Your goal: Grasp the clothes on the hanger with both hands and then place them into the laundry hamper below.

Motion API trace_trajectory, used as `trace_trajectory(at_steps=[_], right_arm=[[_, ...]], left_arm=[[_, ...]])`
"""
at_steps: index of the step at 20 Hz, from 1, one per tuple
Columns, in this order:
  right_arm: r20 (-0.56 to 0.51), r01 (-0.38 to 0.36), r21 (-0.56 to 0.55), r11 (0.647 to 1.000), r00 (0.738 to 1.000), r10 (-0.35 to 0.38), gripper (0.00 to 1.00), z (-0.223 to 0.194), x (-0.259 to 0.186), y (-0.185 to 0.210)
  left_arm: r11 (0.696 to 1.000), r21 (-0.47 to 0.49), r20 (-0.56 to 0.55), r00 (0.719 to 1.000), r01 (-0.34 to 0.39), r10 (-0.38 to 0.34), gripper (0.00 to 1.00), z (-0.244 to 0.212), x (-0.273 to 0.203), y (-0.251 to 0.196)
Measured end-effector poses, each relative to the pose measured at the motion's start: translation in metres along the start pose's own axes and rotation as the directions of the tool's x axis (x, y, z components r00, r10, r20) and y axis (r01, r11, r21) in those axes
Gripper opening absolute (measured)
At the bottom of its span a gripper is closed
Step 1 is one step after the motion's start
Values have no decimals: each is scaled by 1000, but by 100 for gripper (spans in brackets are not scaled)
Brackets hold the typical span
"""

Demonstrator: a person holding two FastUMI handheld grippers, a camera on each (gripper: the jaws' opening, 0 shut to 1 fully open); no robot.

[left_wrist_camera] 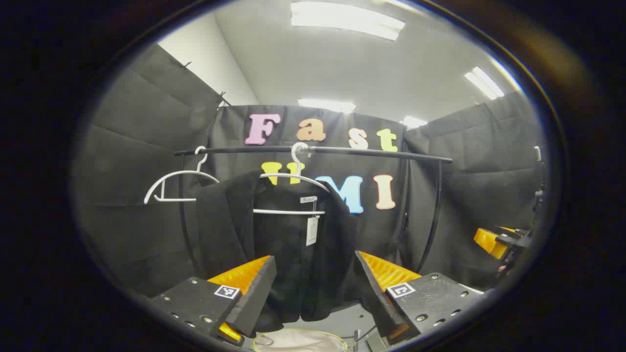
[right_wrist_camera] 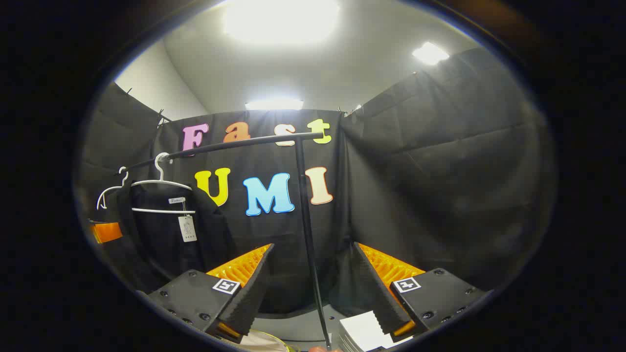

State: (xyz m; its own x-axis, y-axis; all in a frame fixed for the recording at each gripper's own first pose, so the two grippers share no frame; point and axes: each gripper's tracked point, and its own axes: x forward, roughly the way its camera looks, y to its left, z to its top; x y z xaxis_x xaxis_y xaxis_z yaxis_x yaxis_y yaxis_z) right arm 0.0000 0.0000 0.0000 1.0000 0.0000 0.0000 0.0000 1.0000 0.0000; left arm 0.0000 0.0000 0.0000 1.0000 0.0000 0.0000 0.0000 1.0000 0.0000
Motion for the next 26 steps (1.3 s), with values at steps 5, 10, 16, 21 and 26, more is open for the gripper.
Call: trace_trajectory(at_steps=[5,10,16,21,26], right_arm=[[-9,-8,-7,1000,1000,8,98,-2,3,6],[-34,9,2,1000,999,-9,98,-10,5,7],[-50,-15,-22,1000,999,14,98,-12,5,22],[-64,-57,-34,998,996,55,98,-11,10,41],[-87,-117,-20,993,990,115,98,-12,12,66]], left_arm=[[1000,4,-8,1000,14,-14,94,-7,-1,0],[1000,8,-15,1000,26,-26,94,-13,2,0],[999,-16,2,999,35,-35,94,-13,0,3],[999,-39,-3,1000,1,-1,94,-20,-5,17],[995,-76,-14,998,-58,57,92,-29,-14,44]])
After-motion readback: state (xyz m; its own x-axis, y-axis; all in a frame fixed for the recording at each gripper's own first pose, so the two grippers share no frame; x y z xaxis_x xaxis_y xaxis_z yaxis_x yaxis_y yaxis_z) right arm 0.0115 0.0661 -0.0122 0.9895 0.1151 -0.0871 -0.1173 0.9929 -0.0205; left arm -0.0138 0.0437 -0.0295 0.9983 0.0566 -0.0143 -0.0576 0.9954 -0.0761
